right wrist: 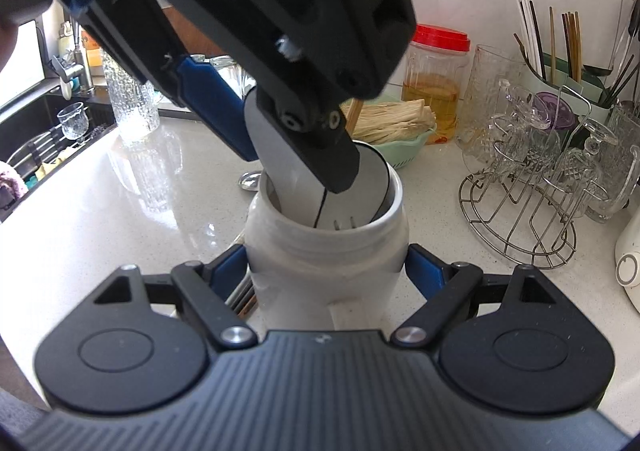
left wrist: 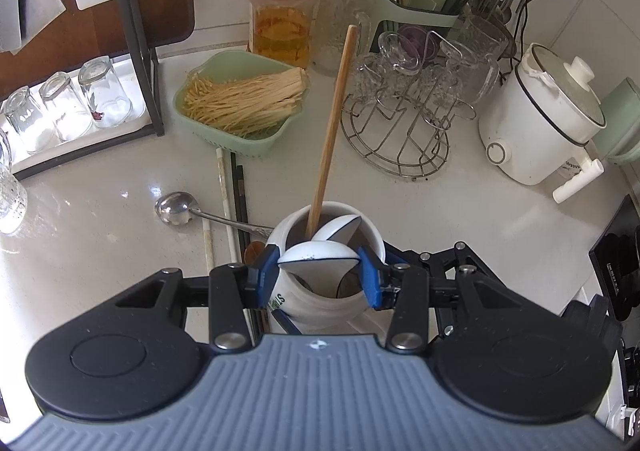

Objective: Organize utensils
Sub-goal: 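Lower the white spoon into the jar and open the left gripper, then move the left gripper down to the metal spoon on the counter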

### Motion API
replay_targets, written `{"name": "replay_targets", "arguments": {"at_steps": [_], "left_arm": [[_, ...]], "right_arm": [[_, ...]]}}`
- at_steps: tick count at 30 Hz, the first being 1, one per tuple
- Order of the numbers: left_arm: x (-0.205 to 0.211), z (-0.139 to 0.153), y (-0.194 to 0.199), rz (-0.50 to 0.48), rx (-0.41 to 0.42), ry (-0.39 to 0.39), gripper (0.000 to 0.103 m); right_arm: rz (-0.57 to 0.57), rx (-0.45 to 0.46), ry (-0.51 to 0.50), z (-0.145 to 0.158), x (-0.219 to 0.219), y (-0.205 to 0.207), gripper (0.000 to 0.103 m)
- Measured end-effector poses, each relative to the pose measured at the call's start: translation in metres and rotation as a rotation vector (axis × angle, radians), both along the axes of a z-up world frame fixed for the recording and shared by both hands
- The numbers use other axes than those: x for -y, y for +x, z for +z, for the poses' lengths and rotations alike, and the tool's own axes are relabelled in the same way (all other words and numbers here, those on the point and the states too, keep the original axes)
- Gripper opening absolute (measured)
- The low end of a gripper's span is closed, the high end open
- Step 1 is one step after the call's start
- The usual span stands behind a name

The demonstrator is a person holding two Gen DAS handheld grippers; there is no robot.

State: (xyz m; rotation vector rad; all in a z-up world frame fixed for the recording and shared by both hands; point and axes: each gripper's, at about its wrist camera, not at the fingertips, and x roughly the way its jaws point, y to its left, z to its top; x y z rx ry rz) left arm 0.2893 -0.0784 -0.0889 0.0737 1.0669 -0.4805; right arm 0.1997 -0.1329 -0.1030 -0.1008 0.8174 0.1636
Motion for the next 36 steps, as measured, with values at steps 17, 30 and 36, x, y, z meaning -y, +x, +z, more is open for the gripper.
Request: {"name": "replay_targets", "arguments": {"at_steps": [17,30,36], "left_arm": [[-0.007,0.012,-0.004,0.021,-0.001,-0.014,0.05],[-0.021,0.035,-0.021,0.051,0.013,-0.056,0.05],[-0.043,0.026,-0.027,0.104,0.007,-0.049,0.05]], "right_arm": [[0.0,-0.004,0.003,0.0,0.001,0.001,0.088],[-0.003,-0.011,0.005,0.0,0.002,0.002,0.088],[-0.01,-0.017,0.003,0.0,0.002,0.001,0.088]]}}
